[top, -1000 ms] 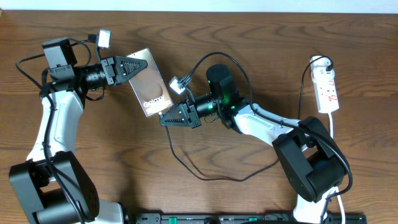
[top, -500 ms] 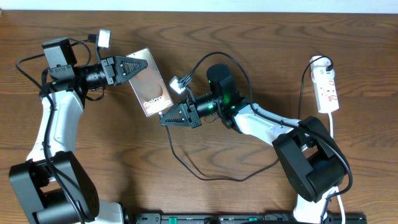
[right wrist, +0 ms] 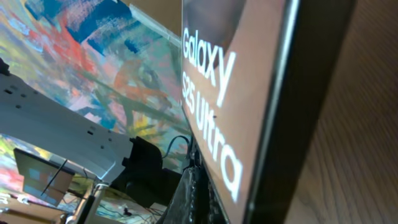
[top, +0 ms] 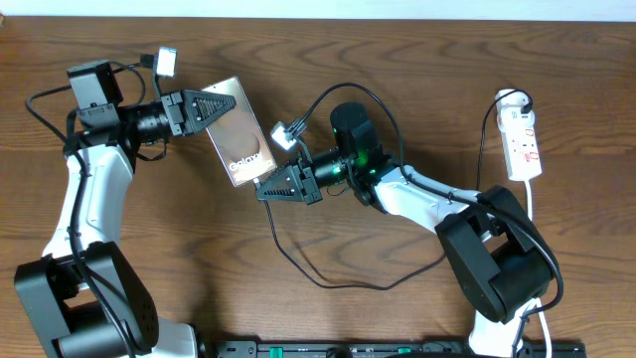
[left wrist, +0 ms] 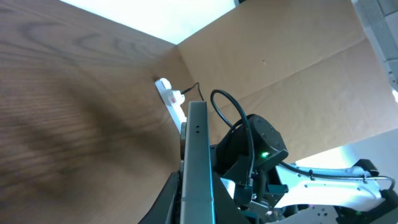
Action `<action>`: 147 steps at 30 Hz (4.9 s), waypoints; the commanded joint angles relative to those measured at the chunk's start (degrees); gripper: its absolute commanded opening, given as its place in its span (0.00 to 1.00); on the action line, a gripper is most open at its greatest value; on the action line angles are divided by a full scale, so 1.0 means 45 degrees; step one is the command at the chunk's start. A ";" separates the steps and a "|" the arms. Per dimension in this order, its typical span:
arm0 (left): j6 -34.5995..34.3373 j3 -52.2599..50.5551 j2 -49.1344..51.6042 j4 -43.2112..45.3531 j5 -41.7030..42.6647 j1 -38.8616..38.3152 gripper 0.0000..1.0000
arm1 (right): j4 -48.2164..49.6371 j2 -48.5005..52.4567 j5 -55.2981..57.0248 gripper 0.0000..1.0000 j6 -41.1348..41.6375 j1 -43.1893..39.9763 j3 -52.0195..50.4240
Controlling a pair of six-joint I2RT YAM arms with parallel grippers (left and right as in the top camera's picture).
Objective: Plug charger to phone and switch on socket
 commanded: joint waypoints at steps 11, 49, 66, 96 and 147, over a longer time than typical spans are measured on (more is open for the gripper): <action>0.0248 0.0146 -0.0291 -0.0029 0.0695 -0.0029 0.08 | 0.0131 0.0083 0.0155 0.01 0.0063 -0.0287 0.0034; -0.0418 0.0141 -0.0291 -0.0029 0.0301 -0.0029 0.08 | 0.0136 0.0083 -0.0121 0.01 0.0486 -0.0500 0.0034; -0.0758 0.0146 -0.0291 -0.0034 0.0301 -0.0068 0.07 | 0.0136 0.0083 0.0223 0.01 0.0471 -0.0189 0.0034; -0.0743 0.0141 -0.0291 -0.0024 0.0214 -0.0398 0.08 | 0.0131 0.0083 0.0452 0.01 0.0505 -0.0165 0.0034; -0.0272 0.0141 -0.0291 -0.0034 0.0704 -0.0398 0.07 | 0.2594 0.0083 0.0981 0.01 0.3944 -0.0189 0.0034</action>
